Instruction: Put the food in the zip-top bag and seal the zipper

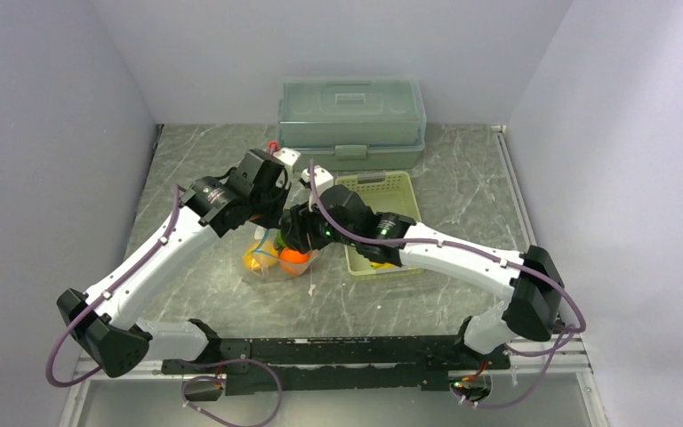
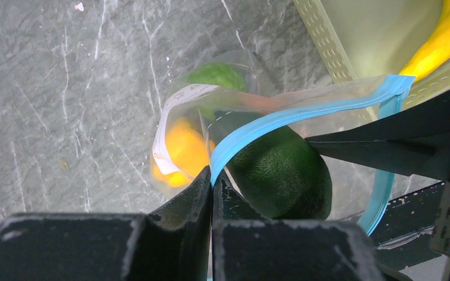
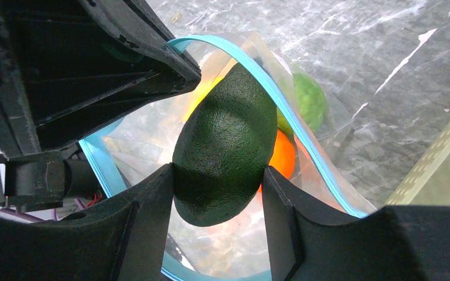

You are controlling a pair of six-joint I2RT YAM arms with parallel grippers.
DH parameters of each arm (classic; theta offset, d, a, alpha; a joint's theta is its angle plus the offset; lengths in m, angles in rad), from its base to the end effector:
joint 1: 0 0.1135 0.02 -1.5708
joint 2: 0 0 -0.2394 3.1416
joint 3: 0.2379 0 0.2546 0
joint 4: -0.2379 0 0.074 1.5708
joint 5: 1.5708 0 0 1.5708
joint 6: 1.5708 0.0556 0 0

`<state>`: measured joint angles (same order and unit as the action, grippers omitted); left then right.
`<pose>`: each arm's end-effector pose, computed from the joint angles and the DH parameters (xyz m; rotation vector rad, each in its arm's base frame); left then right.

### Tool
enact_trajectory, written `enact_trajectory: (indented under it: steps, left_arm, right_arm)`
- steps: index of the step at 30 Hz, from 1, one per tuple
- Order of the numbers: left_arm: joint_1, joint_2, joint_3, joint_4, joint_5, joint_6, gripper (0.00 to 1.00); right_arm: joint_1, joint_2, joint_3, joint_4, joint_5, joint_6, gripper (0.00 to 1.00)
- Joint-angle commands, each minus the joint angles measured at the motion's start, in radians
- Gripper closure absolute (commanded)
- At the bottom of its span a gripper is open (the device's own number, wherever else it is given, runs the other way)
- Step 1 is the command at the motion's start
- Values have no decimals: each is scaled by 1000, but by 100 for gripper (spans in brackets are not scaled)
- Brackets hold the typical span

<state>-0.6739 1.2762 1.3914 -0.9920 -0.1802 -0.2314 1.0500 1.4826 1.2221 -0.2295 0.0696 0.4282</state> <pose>0.2185 -0.1618 0.3317 0.4569 2.3940 -0.1874 0.1863 0.3170 0.2853 -0.6201 2.0778 0.8204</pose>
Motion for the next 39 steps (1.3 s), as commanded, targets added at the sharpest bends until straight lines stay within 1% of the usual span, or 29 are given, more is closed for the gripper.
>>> enact_trajectory:
  steps: [1, 7, 8, 9, 10, 14, 22, 26, 30, 33, 36, 39]
  left_arm:
    - [-3, -30, 15, 13, 7, -14, 91]
    - [-4, -34, 9, 14, 7, -13, 91]
    - [-3, -35, 9, 14, 8, -13, 91]
    - [-4, -35, 9, 15, 8, -13, 91]
    - [-4, -36, 10, 14, 6, -13, 91]
    - [-4, -35, 11, 13, 4, -13, 91]
    - [-4, -36, 16, 6, 2, -14, 91]
    - [-4, -50, 7, 10, -1, -14, 92]
    - [-4, -104, -24, 50, 7, -4, 93]
    - [-4, -173, -48, 100, -6, 9, 91]
    - [-4, -202, -22, 120, -19, 40, 90]
    - [-4, -166, 47, 117, -59, 72, 90]
  right_arm:
    - [7, 12, 56, 62, -40, 22, 54]
    - [18, 8, 61, 61, -91, 9, 49]
    - [22, 6, 63, 52, -93, 3, 47]
    - [25, 1, 63, 46, -89, -1, 40]
    - [29, -6, 61, 41, -80, -3, 36]
    - [31, -42, 35, 38, -72, -10, 28]
    - [32, -131, -17, 9, 7, -25, 27]
    - [31, -207, -58, -9, 96, -32, 27]
    - [31, -265, -98, -18, 176, -40, 27]
    - [31, -286, -109, -38, 216, -41, 27]
    - [31, -299, -120, -40, 232, -40, 27]
    - [31, -301, -122, -38, 242, -39, 27]
